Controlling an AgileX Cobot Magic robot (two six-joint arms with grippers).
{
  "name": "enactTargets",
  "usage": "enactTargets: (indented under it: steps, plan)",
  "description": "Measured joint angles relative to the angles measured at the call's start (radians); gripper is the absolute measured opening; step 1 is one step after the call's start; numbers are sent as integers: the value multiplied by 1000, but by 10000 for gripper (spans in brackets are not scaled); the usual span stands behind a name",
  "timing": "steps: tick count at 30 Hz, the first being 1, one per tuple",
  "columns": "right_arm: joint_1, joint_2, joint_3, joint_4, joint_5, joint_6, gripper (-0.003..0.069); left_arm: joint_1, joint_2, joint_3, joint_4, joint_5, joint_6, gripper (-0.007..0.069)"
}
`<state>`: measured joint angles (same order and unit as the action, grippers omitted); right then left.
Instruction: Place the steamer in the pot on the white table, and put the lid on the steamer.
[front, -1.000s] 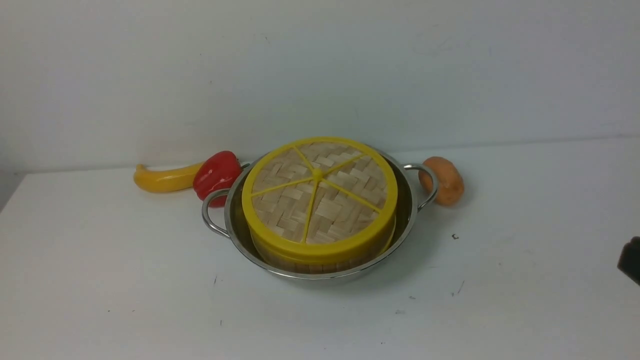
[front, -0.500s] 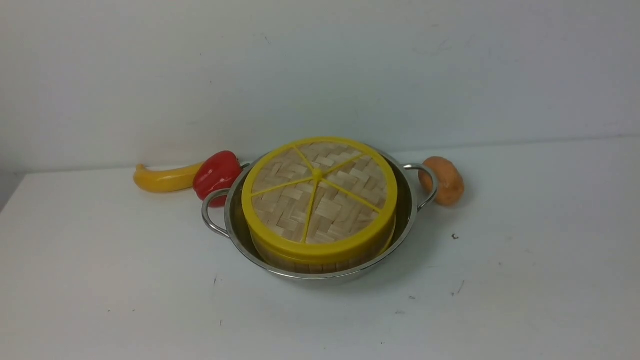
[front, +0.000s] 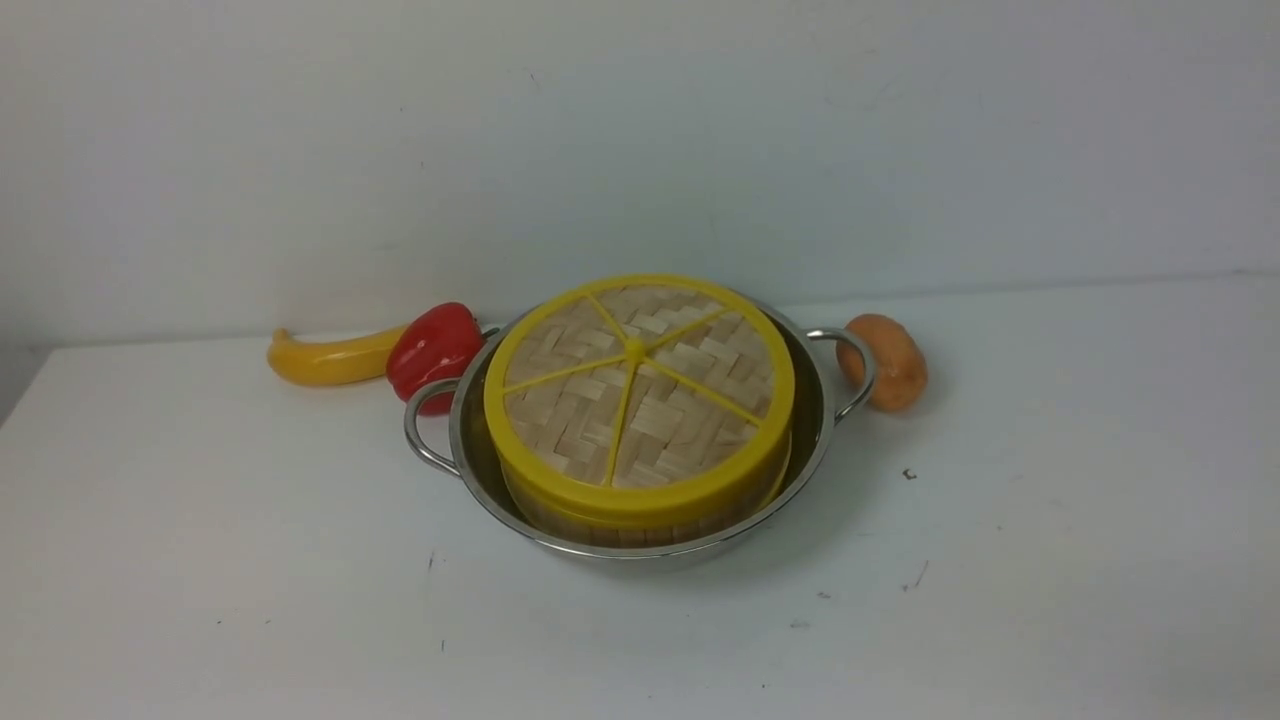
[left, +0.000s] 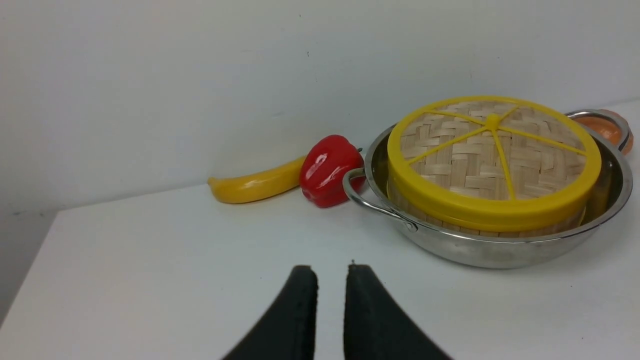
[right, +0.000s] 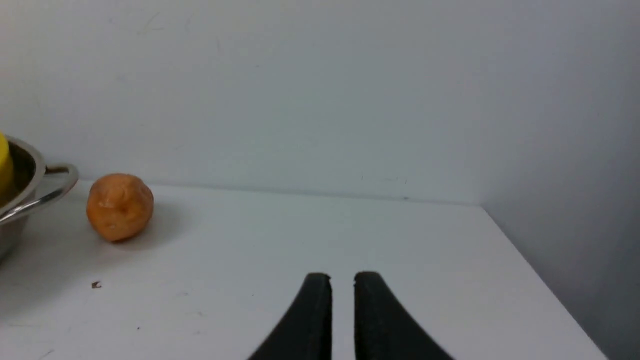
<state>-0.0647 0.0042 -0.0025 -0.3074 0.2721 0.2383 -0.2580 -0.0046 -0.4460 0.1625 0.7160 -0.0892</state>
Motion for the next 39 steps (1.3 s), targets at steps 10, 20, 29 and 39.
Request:
enactTargets:
  steps: [10,20,29,39]
  plan:
    - [-5,-3,10,84,-7,55,125,0,0,1,1,1,0,101]
    - [-5,-4,10,94,-7,56,162,0,0,1,1,1,0,104]
    - [-5,-4,11,94,-7,56,192,123,0,48,90,-16,59,115]
    - [-5,-4,11,94,-7,56,221,166,3,209,79,-317,36,125]
